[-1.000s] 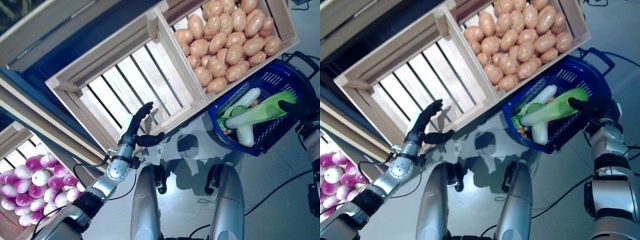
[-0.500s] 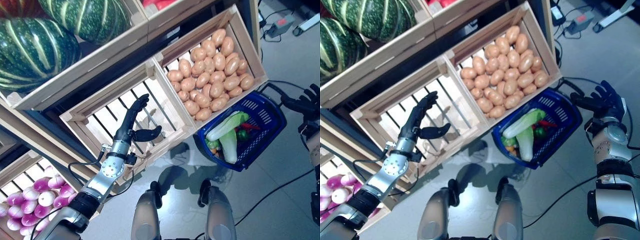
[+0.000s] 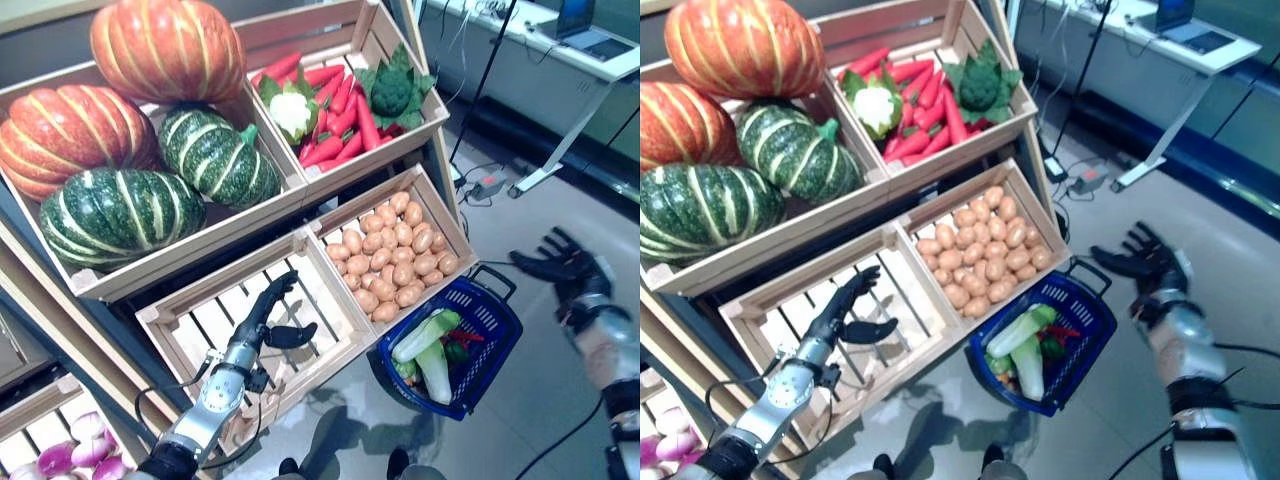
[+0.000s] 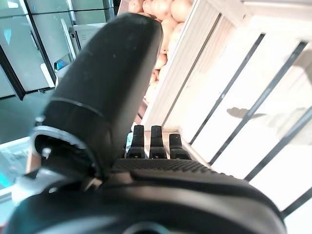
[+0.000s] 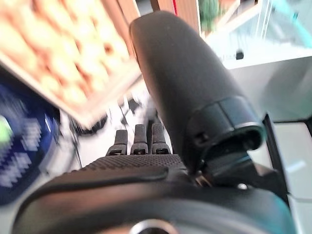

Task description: Put vegetables into the basket

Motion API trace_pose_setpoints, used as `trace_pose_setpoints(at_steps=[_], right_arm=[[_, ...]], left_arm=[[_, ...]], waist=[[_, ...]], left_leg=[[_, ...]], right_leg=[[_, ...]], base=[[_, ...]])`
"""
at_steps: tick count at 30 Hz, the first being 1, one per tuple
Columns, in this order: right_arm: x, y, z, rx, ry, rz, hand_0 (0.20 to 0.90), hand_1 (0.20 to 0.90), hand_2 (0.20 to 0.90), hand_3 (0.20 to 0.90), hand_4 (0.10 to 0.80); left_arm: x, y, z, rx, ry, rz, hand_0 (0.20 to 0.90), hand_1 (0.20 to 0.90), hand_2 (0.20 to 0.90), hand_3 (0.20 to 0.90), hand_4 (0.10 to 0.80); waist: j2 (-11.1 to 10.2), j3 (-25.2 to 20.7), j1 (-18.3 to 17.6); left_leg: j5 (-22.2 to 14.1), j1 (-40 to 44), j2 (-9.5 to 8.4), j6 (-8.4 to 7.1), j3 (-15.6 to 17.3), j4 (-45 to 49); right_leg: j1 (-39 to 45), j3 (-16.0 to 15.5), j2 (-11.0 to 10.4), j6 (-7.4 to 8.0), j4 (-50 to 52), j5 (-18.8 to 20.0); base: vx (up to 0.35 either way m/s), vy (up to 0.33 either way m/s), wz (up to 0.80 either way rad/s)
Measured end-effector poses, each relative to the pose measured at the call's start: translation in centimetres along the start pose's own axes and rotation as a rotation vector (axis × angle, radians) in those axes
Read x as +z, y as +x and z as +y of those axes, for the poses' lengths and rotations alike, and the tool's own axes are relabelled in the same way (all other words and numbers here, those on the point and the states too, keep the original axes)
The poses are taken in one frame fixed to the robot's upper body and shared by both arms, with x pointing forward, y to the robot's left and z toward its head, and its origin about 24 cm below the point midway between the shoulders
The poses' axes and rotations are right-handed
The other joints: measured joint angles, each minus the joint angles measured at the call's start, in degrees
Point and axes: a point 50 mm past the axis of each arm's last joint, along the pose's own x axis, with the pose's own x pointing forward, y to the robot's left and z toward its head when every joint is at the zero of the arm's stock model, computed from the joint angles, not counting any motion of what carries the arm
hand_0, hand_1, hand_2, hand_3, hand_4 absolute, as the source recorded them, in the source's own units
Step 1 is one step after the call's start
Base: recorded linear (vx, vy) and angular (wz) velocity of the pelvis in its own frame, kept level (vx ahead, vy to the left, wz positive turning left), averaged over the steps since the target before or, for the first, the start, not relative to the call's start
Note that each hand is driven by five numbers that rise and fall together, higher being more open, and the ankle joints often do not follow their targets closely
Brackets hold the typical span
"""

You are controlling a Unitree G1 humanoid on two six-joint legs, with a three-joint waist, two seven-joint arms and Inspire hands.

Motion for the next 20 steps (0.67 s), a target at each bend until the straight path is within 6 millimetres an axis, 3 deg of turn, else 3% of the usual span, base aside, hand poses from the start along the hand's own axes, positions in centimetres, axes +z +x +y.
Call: trace_pose_setpoints(at_steps=[5,8,13,20], right_arm=[[-10.5,-4.1,6.0,0.145,0.125,0.264,0.9,0.9,0.9,0.9,0.8],[-14.4,-6.8,8.4,0.189,0.172,0.391,0.9,0.9,0.9,0.9,0.8],[-17.3,-8.9,9.7,0.197,0.221,0.489,0.9,0.9,0.9,0.9,0.8],[-19.6,-10.1,7.5,0.094,0.191,0.548,0.9,0.9,0.9,0.9,0.8]], left_arm=[[-4.4,-1.9,-2.7,0.005,-0.09,0.198,0.9,0.9,0.9,0.9,0.8],[-6.5,-3.5,-4.0,-0.023,-0.104,0.306,0.9,0.9,0.9,0.9,0.8],[-8.5,-5.1,-5.1,-0.11,-0.03,0.398,0.9,0.9,0.9,0.9,0.8],[-9.8,-6.2,-5.9,-0.15,-0.005,0.456,0.9,0.9,0.9,0.9,0.8]], waist=[[-0.5,-2.5,-0.1],[-0.8,-2.8,-0.3],[-0.8,-3.4,-0.4],[0.1,-6.3,-0.6]], left_leg=[[0.4,1.0,-0.78,0.26,0.1,-1.6],[0.5,1.7,-0.93,0.33,-0.1,-1.8],[0.6,2.3,-1.05,0.45,-0.2,-1.8],[0.8,2.4,-1.31,0.61,-0.3,-1.9]], right_leg=[[1.4,0.4,-0.1,0.47,-2.7,1.2],[2.4,0.5,-0.1,0.62,-3.6,1.3],[3.2,0.5,-0.2,0.66,-3.6,1.5],[3.3,0.6,-0.5,0.84,-3.6,1.7]], base=[[0.001,0.023,0.0],[0.032,0.031,0.04],[-0.021,0.031,0.02],[0.01,0.044,0.0]])
